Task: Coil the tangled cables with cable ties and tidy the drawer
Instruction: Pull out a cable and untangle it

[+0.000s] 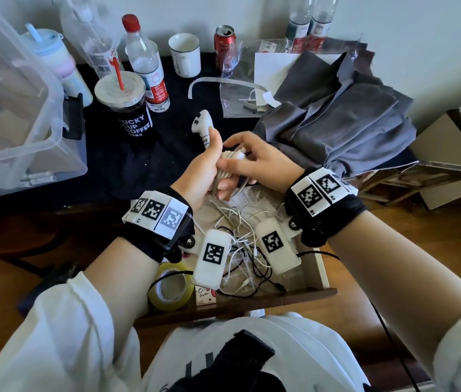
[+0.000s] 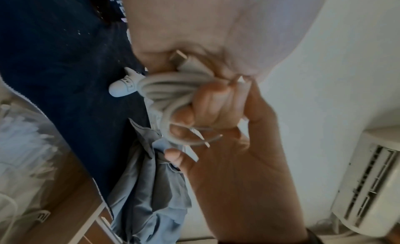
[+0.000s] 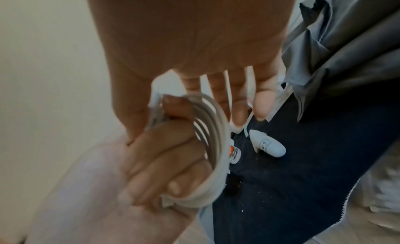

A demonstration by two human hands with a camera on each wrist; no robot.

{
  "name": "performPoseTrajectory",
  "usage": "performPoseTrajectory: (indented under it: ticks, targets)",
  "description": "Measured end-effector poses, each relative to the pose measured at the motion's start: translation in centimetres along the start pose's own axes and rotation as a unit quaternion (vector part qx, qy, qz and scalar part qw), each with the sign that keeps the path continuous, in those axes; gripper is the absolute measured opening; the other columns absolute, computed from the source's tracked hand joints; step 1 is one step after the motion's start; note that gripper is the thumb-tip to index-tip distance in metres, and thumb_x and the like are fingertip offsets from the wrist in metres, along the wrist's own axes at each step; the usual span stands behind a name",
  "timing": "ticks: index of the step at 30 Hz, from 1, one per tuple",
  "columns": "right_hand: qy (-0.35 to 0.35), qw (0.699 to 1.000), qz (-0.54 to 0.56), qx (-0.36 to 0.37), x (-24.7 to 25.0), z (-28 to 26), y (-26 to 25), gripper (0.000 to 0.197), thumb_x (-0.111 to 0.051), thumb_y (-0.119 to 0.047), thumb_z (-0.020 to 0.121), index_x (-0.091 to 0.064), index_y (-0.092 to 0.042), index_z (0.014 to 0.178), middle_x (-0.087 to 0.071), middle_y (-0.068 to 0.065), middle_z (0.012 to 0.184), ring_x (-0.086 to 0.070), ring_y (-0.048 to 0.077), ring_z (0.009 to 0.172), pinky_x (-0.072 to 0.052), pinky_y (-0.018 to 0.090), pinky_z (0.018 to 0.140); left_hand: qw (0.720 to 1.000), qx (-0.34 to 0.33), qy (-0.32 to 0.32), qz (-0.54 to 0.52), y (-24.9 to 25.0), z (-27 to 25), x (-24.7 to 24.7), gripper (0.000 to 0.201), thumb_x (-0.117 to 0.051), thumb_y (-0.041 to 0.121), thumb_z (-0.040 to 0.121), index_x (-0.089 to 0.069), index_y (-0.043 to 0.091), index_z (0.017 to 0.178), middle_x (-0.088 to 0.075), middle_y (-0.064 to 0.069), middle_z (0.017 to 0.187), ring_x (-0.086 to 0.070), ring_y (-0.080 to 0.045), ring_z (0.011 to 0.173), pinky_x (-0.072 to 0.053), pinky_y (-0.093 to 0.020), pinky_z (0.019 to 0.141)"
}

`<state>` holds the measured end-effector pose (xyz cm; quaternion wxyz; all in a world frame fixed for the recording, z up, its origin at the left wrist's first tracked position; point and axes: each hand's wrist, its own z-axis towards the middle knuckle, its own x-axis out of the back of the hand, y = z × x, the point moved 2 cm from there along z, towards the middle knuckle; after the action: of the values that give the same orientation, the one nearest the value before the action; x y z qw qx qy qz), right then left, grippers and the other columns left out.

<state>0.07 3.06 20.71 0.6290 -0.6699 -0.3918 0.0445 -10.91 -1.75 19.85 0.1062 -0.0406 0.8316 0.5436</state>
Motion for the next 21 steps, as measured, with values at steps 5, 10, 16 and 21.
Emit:
performPoseTrajectory:
  ticks: [5, 10, 16, 21]
  targets:
    - [0.02, 0.999, -0.032, 0.016, -0.9, -0.5, -0.4, 0.029, -0.061, -0.039, 0.086, -0.055, -0.01, 0.082, -0.059, 0.001, 0.064, -0.053, 0.006, 0.04, -0.04, 0.02, 0.034, 0.998, 0.017, -0.026, -0.051, 0.0, 0.0, -0.1, 0.087, 0.003, 0.068, 0.088, -0.045, 0.014, 0.039, -0.026, 0.002, 0.029, -0.023, -0.01, 0.024, -0.019, -0.019, 0.034]
    - [0.025, 1.0, -0.012, 0.009, -1.0, -0.7, -0.6, 0.033, -0.062, -0.042, 0.084, -0.053, -0.012, 0.076, -0.06, 0.002, 0.058, -0.058, 0.018, 0.04, -0.041, 0.023, 0.033, 0.997, 0.034, -0.027, -0.059, 0.0, 0.2, 0.1, 0.088, 0.004, 0.069, 0.088, -0.044, 0.006, 0.05, -0.026, 0.002, 0.028, -0.023, -0.011, 0.023, -0.012, -0.025, 0.04]
    - [0.066, 0.995, -0.074, -0.014, -1.1, -0.3, -0.2, 0.036, -0.06, -0.054, 0.081, -0.049, -0.025, 0.062, -0.059, -0.007, 0.058, -0.057, 0.003, 0.046, -0.045, 0.018, 0.046, 0.995, 0.059, -0.002, -0.084, -0.2, 0.5, 0.1, 0.094, 0.001, 0.071, 0.088, -0.054, 0.015, 0.036, -0.025, 0.003, 0.027, -0.024, -0.009, 0.021, -0.021, -0.013, 0.034]
    - [0.073, 0.988, -0.127, -0.044, -1.8, 0.3, 0.7, 0.045, -0.055, -0.059, 0.081, -0.05, -0.019, 0.062, -0.062, -0.001, 0.061, -0.059, 0.01, 0.044, -0.05, 0.025, 0.046, 0.99, 0.087, 0.059, -0.097, -1.1, 1.2, 0.5, 0.08, -0.007, 0.075, 0.086, -0.038, 0.009, 0.053, -0.022, 0.003, 0.029, -0.02, -0.009, 0.022, -0.021, -0.011, 0.034]
